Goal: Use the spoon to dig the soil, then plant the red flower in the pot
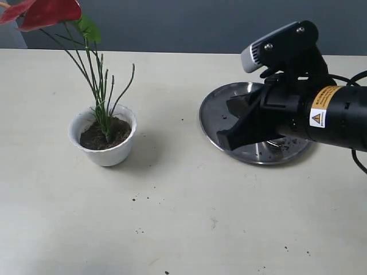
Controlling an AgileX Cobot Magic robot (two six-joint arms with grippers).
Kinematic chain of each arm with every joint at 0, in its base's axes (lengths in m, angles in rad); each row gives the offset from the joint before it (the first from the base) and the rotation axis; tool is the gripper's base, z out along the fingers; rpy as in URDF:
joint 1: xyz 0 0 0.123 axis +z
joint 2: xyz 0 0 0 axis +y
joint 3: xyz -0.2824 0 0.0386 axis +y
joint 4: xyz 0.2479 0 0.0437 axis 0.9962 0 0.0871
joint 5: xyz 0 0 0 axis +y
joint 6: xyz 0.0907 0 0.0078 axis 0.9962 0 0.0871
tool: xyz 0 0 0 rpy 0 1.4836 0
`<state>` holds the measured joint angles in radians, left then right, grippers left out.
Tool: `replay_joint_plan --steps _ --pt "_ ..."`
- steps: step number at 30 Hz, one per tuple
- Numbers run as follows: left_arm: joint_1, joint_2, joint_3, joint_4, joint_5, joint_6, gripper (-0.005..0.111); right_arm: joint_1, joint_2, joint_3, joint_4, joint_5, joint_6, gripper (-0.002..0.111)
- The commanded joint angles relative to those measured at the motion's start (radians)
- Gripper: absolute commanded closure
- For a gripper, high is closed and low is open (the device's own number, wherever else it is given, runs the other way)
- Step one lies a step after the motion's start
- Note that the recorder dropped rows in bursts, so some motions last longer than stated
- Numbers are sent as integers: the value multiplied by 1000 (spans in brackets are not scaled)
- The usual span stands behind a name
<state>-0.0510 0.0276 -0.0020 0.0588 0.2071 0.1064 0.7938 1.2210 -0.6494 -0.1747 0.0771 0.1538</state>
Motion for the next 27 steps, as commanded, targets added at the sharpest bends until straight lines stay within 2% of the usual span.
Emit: replay_joint_plan --steps 1,3,6,10,13,16,23,27 --pt "-2 -4 2 -4 -6 -5 106 -5 -7 6 -25 -5 -6 108" --pt "-2 -4 2 -2 -6 -5 106 -5 -7 6 -49 -3 -4 108" --pt "-2 -4 2 -2 -6 -5 106 -6 -7 6 50 -5 4 108" --pt "-2 -4 2 -2 -6 -5 106 -67 -29 6 93 -37 4 108" --pt "-2 -4 2 0 -6 -5 106 -140 -109 6 99 -48 4 108" --pt "-2 -4 2 0 -6 -5 106 -229 -248 25 96 15 -3 108" --pt "-2 -4 2 0 -6 -5 106 -540 -644 219 94 156 -3 108" --pt "-2 -4 2 0 -6 -5 106 -590 -792 341 94 211 -5 108"
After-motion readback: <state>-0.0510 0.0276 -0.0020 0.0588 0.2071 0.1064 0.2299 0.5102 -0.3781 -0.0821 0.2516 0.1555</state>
